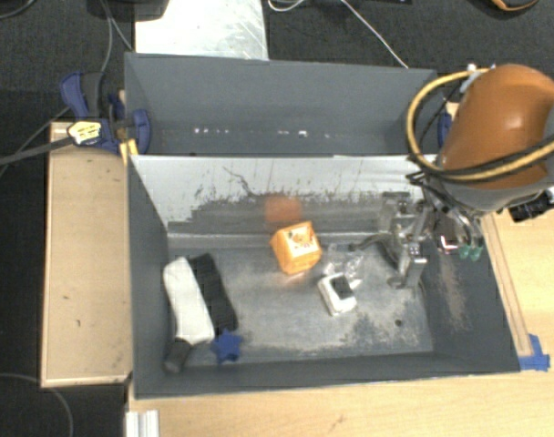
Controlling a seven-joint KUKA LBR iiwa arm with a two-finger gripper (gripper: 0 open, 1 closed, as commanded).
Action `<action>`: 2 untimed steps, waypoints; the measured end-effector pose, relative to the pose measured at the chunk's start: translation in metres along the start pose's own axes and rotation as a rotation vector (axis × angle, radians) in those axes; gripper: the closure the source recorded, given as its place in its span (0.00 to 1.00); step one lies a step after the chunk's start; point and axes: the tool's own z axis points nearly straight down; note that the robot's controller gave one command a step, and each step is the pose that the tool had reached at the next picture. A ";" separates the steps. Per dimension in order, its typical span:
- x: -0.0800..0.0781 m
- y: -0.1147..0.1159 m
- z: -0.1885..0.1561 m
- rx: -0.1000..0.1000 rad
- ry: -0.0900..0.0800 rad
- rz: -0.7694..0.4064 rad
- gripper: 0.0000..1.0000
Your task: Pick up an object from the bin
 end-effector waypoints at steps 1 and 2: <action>-0.002 0.000 -0.004 0.001 -0.008 -0.002 0.00; -0.026 0.069 0.069 -0.002 -0.001 -0.034 0.00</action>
Offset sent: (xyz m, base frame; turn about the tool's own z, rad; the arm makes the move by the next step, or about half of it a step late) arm 0.0248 0.0649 -0.0665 -0.0288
